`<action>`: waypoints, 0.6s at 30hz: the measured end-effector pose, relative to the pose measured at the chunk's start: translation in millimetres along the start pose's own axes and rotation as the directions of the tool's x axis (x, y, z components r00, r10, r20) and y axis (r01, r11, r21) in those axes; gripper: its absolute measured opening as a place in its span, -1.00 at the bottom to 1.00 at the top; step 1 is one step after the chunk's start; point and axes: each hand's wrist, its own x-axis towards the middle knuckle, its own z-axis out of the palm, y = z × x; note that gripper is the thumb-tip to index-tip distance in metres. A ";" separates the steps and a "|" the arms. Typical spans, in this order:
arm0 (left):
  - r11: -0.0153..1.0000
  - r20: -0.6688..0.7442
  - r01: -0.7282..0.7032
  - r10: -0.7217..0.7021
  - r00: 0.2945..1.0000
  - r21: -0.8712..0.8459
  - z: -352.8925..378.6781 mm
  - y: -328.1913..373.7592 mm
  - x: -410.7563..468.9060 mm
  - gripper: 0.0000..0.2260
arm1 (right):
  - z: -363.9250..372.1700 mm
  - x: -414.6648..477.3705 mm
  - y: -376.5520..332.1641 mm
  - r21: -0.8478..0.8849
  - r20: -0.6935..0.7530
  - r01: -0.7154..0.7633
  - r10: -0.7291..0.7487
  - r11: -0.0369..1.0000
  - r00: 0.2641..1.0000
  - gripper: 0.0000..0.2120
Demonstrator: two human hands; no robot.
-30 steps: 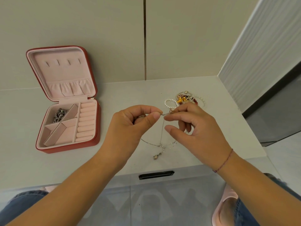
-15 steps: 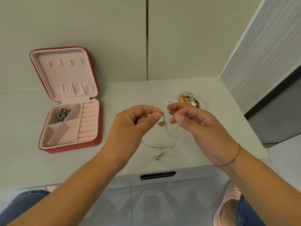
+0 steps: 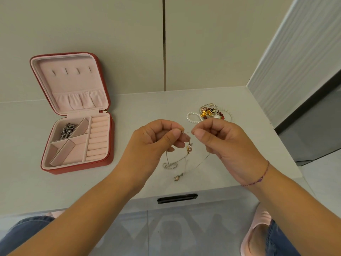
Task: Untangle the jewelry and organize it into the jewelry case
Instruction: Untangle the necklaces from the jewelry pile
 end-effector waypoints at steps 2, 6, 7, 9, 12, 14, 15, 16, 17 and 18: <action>0.999 0.009 0.011 -0.011 1.000 -0.044 0.4 -0.7 -0.5 -0.90 | -0.2 0.0 2.9 -0.064 0.013 0.004 -0.003 0.998 1.000 -0.94; 0.997 0.013 0.020 -0.019 1.000 -0.071 0.6 -1.1 -0.2 -0.90 | -0.7 0.1 6.1 -0.132 0.056 0.013 -0.006 0.991 0.998 -0.84; 0.998 0.012 0.018 -0.017 1.000 -0.068 0.6 -1.0 -0.1 -0.90 | -0.7 0.1 5.5 -0.144 0.056 0.014 -0.006 0.989 0.998 -0.83; 0.998 0.006 0.015 -0.014 1.000 -0.065 0.6 -0.9 -0.2 -0.90 | -0.3 -0.4 4.6 -0.189 0.062 0.021 -0.009 0.982 0.998 -0.78; 0.997 -0.009 0.017 -0.018 1.000 -0.073 0.8 -1.4 -0.1 -0.91 | 0.5 -0.7 3.0 -0.218 0.074 0.039 -0.023 0.975 0.997 -0.80; 0.997 -0.013 0.015 -0.016 1.000 -0.078 1.0 -1.1 0.0 -0.91 | 0.1 -0.6 2.7 -0.229 0.062 0.038 -0.024 0.973 0.998 -0.78; 0.996 -0.013 0.014 -0.015 1.000 -0.083 1.1 -0.8 0.0 -0.88 | 0.0 -0.9 2.3 -0.237 0.057 0.033 -0.020 0.971 0.998 -0.78; 0.996 -0.013 0.014 -0.016 1.000 -0.092 1.2 -0.6 0.0 -0.86 | -0.1 -1.3 2.3 -0.247 0.059 0.031 -0.017 0.969 0.998 -0.77; 0.995 -0.015 0.016 -0.017 1.000 -0.099 1.4 -0.7 0.2 -0.84 | -0.2 -2.0 1.8 -0.259 0.065 0.031 -0.014 0.965 0.998 -0.78; 0.995 -0.017 0.016 -0.018 1.000 -0.102 1.4 -0.9 0.3 -0.83 | -0.2 -2.3 1.5 -0.273 0.067 0.030 -0.012 0.961 0.998 -0.81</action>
